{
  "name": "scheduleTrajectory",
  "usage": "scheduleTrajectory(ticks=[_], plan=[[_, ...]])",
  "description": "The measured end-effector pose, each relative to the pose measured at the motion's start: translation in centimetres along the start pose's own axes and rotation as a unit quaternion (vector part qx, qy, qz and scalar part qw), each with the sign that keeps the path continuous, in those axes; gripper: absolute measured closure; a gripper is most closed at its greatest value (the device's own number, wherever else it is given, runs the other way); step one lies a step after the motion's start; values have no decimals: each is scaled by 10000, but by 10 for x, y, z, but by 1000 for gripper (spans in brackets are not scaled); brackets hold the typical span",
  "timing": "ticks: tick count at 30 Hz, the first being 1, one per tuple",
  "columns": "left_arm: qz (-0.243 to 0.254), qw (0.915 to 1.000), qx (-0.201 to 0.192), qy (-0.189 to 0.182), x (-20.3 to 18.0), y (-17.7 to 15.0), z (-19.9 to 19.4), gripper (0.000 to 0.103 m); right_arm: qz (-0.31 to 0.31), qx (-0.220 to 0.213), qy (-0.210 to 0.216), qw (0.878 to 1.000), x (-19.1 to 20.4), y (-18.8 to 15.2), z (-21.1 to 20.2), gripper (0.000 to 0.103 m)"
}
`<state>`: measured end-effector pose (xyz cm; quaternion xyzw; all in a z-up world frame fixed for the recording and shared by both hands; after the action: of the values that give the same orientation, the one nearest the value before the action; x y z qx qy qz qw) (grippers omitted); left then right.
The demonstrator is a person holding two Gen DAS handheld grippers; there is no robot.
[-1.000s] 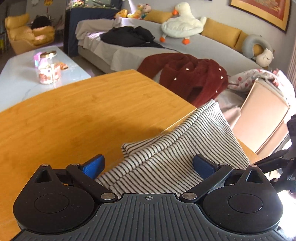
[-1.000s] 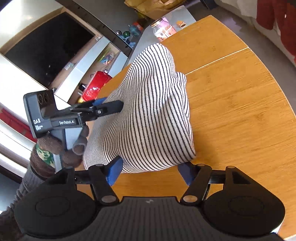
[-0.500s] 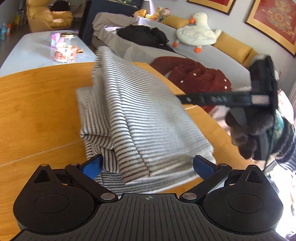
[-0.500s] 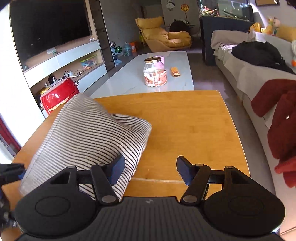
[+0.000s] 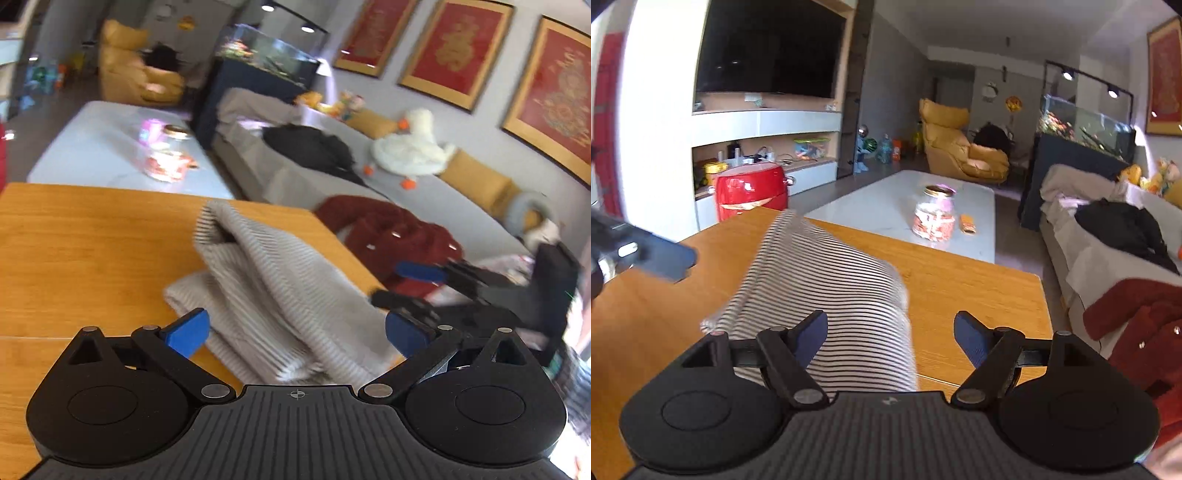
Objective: Fold clothes
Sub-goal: 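Grasp the folded shirt with the right gripper and lift it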
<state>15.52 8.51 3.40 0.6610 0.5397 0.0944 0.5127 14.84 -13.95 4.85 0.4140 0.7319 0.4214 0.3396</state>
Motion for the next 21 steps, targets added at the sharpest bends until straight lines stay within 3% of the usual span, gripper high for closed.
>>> scheduleTrajectory(ticks=[4, 8, 9, 11, 13, 16, 19, 21], plan=[[-653, 9946, -158, 791, 31, 4, 5, 0, -563, -267, 501, 9968, 57, -7, -3, 22], [-746, 9960, -2, 497, 32, 10, 6, 0, -935, -96, 655, 9934, 83, -17, 4, 24], [-678, 9968, 1, 414, 32, 8, 6, 0, -1058, -54, 650, 9922, 84, -19, 3, 27], [-527, 9979, -56, 361, 28, 4, 4, 0, -966, 42, 617, 9934, 75, -17, 0, 50], [-536, 9979, -108, 360, 29, 3, 4, 0, -731, 143, 574, 9956, 60, -13, -3, 58], [-826, 9956, -146, 428, 39, 1, 7, 0, -594, 61, 536, 9968, 53, -4, -8, 56], [-1086, 9919, -167, 632, 48, -1, 9, 0, -765, -163, 491, 9957, 80, -1, -2, 29], [-1148, 9908, -170, 702, 49, -3, 8, 0, -912, -62, 402, 9950, 99, -9, 17, 29]])
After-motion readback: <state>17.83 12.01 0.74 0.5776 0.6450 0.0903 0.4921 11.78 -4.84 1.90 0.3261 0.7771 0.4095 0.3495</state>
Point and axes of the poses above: each gripper's, at about its wrist camera, not at the fingertips, and z roughly the way its jaws point, x to its left, y to its top, the point moved 3 cm from there along z, roughly the way its jaws point, and after that the axes turned 2 degrees about -x, right-handed, at the moved point
